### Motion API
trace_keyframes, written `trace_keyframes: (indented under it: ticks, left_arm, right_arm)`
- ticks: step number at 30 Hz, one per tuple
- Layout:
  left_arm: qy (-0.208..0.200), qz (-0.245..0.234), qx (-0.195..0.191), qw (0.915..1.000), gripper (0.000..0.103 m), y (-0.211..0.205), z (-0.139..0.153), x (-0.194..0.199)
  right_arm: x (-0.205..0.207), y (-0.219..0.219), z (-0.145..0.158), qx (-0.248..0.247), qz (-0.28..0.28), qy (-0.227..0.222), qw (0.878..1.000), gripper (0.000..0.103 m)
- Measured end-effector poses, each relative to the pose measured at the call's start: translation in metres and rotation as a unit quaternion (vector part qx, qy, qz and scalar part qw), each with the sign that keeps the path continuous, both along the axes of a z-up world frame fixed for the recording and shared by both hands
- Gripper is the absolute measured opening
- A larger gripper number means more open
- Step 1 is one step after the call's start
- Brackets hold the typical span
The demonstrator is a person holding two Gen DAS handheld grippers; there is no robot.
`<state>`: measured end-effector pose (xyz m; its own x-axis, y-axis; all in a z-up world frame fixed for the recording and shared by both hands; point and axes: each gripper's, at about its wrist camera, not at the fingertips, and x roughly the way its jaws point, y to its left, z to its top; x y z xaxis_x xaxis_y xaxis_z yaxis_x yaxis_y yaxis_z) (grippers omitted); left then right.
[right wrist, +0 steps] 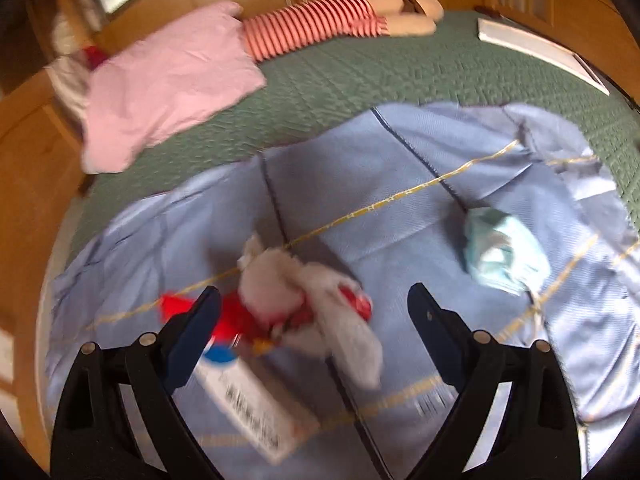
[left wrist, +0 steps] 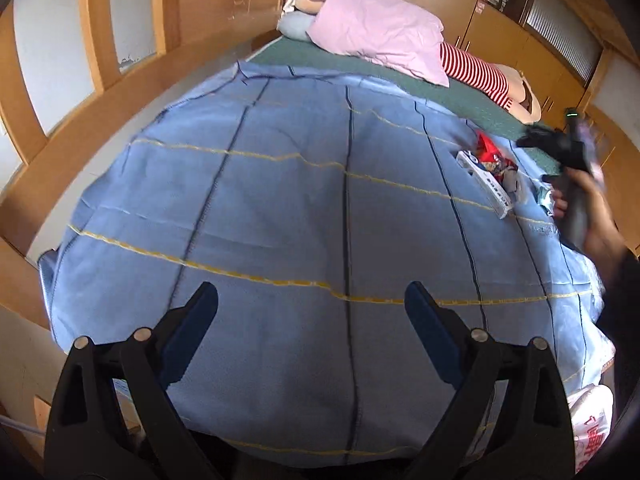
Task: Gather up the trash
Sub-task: 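Grasp the white face-printed bag with the right tool while the left grasps the ointment box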
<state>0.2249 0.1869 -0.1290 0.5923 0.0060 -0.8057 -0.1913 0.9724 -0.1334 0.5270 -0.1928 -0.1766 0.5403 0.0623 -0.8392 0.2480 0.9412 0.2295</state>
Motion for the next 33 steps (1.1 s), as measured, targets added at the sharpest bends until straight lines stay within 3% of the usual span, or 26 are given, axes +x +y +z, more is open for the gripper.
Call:
trace_keyframes:
  ticks: [2, 6, 7, 8, 9, 13, 16, 19, 21, 23, 26, 33]
  left_arm:
    - [0.005, 0.010, -0.011, 0.9999, 0.094, 0.008, -0.002, 0.000]
    - [0.024, 0.045, -0.038, 0.9980, 0.094, 0.027, -0.007, 0.004]
    - [0.026, 0.055, -0.045, 0.9971, 0.094, 0.032, -0.008, 0.004]
    - [0.025, 0.060, -0.049, 0.9967, 0.094, 0.034, -0.008, 0.003]
    - [0.024, 0.063, -0.051, 0.9964, 0.094, 0.035, -0.008, 0.003]
    - [0.023, 0.067, -0.043, 0.9965, 0.094, 0.032, -0.009, 0.002]
    - [0.023, 0.081, -0.046, 0.9954, 0.094, 0.037, -0.010, 0.001]
    - [0.022, 0.098, -0.051, 0.9936, 0.094, 0.043, -0.011, 0.001]
    - [0.024, 0.105, -0.054, 0.9927, 0.094, 0.047, -0.013, 0.001]
    - [0.028, 0.110, -0.057, 0.9919, 0.094, 0.049, -0.015, 0.002]
    - [0.028, 0.110, -0.057, 0.9918, 0.094, 0.050, -0.016, 0.001]
    - [0.030, 0.110, -0.060, 0.9916, 0.094, 0.049, -0.016, -0.001]
  right_arm:
    - [0.021, 0.006, -0.024, -0.001, -0.009, 0.030, 0.999, 0.092]
    - [0.023, 0.033, -0.055, 0.036, 0.025, 0.063, 0.997, 0.058]
    - [0.015, 0.047, -0.053, 0.013, 0.046, 0.059, 0.997, 0.052]
    - [0.010, 0.058, -0.052, 0.019, 0.075, 0.063, 0.995, 0.042]
    - [-0.002, 0.071, -0.050, 0.041, 0.112, 0.068, 0.991, 0.038]
    - [-0.067, 0.128, -0.045, 0.109, 0.238, 0.110, 0.959, 0.036]
    - [-0.131, 0.172, -0.037, 0.171, 0.327, 0.140, 0.919, 0.036]
    - [-0.165, 0.185, -0.032, 0.241, 0.337, 0.160, 0.896, 0.038]
    - [-0.171, 0.178, -0.035, 0.279, 0.309, 0.177, 0.892, 0.053]
    - [-0.169, 0.163, -0.036, 0.271, 0.278, 0.181, 0.903, 0.060]
    - [-0.167, 0.134, -0.023, 0.186, 0.231, 0.143, 0.944, 0.065]
    - [-0.166, 0.090, -0.001, 0.072, 0.144, 0.095, 0.982, 0.071]
